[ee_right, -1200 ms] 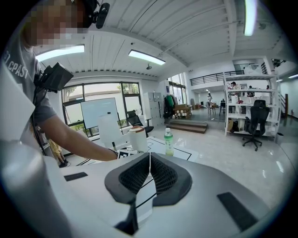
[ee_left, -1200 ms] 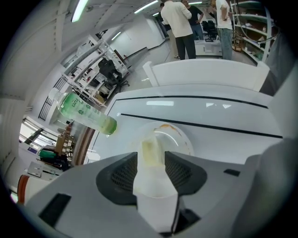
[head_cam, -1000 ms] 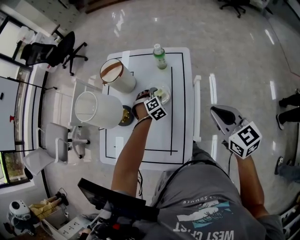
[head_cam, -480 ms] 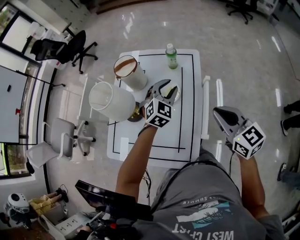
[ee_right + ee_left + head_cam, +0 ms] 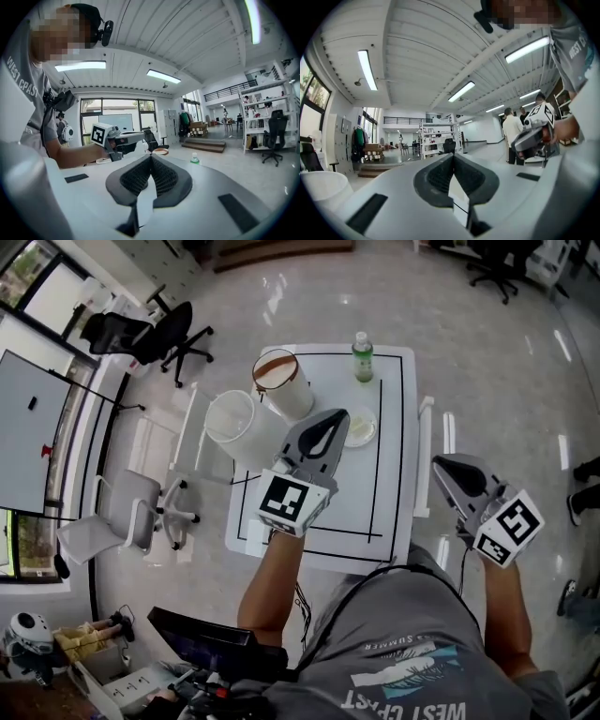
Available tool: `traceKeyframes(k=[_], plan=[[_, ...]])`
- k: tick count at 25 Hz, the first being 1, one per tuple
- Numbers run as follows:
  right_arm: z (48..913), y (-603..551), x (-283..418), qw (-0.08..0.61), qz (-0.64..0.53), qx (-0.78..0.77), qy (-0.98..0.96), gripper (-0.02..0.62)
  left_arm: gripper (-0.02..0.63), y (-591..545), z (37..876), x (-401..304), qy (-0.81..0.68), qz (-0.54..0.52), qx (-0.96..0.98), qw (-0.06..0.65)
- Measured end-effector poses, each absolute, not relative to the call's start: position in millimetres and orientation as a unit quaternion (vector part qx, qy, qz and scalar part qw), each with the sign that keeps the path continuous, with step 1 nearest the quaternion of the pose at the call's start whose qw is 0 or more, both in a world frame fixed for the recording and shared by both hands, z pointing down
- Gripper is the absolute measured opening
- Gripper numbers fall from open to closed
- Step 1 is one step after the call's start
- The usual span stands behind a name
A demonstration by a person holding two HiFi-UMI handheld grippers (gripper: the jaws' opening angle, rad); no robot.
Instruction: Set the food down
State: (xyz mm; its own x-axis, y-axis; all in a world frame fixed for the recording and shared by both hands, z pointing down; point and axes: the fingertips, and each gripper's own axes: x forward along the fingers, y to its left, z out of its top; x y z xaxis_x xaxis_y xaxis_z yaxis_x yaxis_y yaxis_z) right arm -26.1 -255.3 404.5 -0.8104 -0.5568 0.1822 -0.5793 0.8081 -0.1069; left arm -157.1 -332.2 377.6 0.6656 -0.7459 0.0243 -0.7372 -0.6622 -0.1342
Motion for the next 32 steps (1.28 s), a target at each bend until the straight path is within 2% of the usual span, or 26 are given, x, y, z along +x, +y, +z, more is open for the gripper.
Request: traceKeyframes(k=[5,19,26,32], plan=[[377.8,-235.1,-33.5,0.051,0.054,0.292,-0.954,0.006,0.008,-288.5,343.0,-192.8,0.427,0.015,-0.902,0.053],[316.5,-178.5,-35.9,0.029,-0.011,0.255,-0.966,0.006,0.008,-196.0,290.1,-232.8,0.485,0.047,-0.869,0.089],[293.3,-140.0,-16.4,0.015,-0.027,0.218,-0.975,0.006,0.008,-135.5,282.7,-215.7,0.517,0.023,-0.85,0.097],[281.0,-96.3,42.1,0.031,-0.034,0.21,-0.977,0.006,0.008,-88.5,282.0,-155.3,0.528,0.014,-0.845,0.077]])
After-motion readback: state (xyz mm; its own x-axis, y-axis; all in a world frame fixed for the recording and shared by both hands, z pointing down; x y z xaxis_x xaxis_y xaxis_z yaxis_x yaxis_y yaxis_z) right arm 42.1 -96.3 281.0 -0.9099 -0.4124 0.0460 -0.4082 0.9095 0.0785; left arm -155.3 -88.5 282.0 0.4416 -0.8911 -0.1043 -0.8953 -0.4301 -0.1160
